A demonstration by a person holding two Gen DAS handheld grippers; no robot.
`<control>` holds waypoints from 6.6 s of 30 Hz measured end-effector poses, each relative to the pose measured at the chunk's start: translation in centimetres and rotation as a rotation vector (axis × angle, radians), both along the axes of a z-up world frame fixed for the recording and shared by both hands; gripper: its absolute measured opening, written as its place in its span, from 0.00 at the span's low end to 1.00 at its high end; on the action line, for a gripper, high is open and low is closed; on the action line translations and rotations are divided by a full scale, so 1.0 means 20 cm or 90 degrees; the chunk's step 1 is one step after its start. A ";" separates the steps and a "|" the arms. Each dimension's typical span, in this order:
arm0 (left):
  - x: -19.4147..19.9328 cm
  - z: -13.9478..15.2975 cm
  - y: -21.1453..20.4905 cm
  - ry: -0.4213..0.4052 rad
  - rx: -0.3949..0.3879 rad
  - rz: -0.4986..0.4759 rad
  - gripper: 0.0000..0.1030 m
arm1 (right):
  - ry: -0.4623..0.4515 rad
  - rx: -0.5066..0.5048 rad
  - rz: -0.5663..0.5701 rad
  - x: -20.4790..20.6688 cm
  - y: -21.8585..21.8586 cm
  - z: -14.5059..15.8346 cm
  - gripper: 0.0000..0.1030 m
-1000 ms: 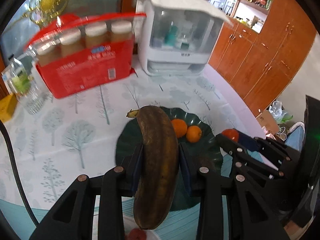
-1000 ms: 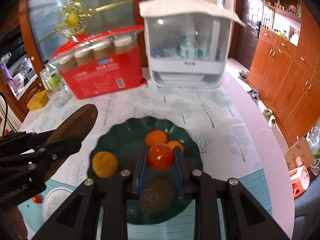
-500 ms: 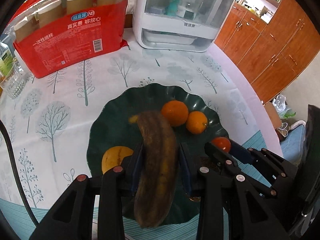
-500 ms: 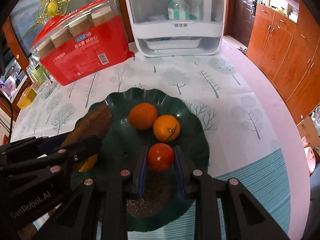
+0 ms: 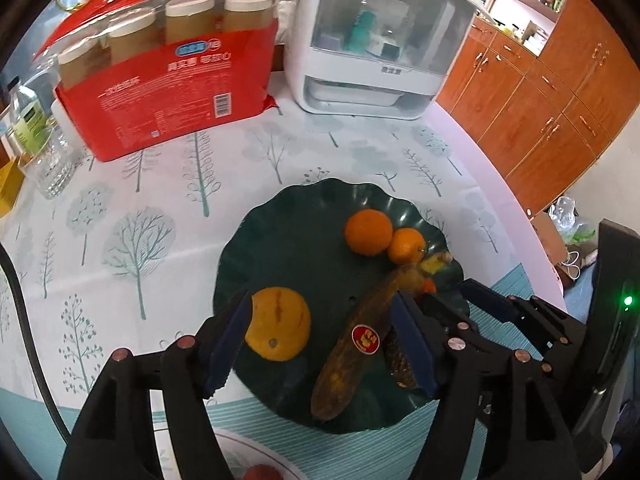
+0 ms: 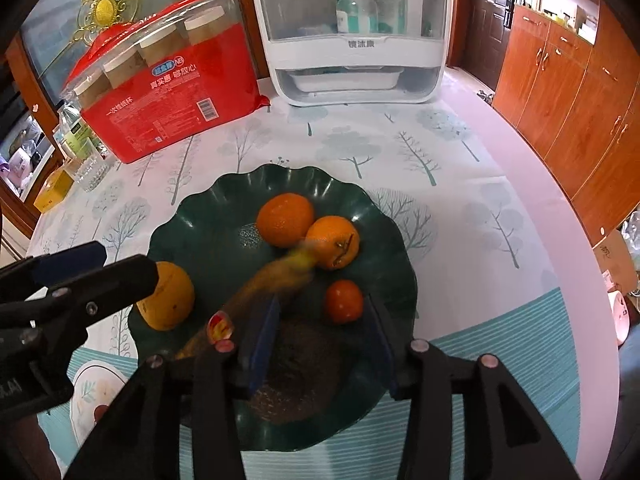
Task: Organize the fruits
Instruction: 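Carry the banana and tomato onto the green plate and open both tools, then move both open tools back toward the white plate and loose orange, then grasp the mandarin orange with the left tool while the right tool grasps a red apple, then carry the orange and apple onto the green plate and open both tools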
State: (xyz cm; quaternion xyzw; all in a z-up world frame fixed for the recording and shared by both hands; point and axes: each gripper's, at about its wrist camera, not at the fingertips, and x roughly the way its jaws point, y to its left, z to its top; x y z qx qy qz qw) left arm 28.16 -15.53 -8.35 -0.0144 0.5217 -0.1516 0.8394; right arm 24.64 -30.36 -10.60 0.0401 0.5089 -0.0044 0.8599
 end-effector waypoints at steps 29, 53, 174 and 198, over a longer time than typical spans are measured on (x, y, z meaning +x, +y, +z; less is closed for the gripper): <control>-0.31 0.36 0.33 -0.072 0.011 0.052 0.77 | -0.059 0.008 0.051 -0.23 0.23 0.32 0.44; -0.92 0.47 0.79 -0.101 0.009 0.103 0.82 | -0.081 0.059 0.177 -0.65 0.63 0.48 0.44; -0.11 0.15 0.07 -0.115 0.110 0.051 0.34 | -0.063 0.011 0.043 -0.06 0.12 0.19 0.32; -0.12 0.12 0.14 -0.103 0.112 0.058 0.87 | -0.035 0.006 0.022 -0.09 0.12 0.16 0.52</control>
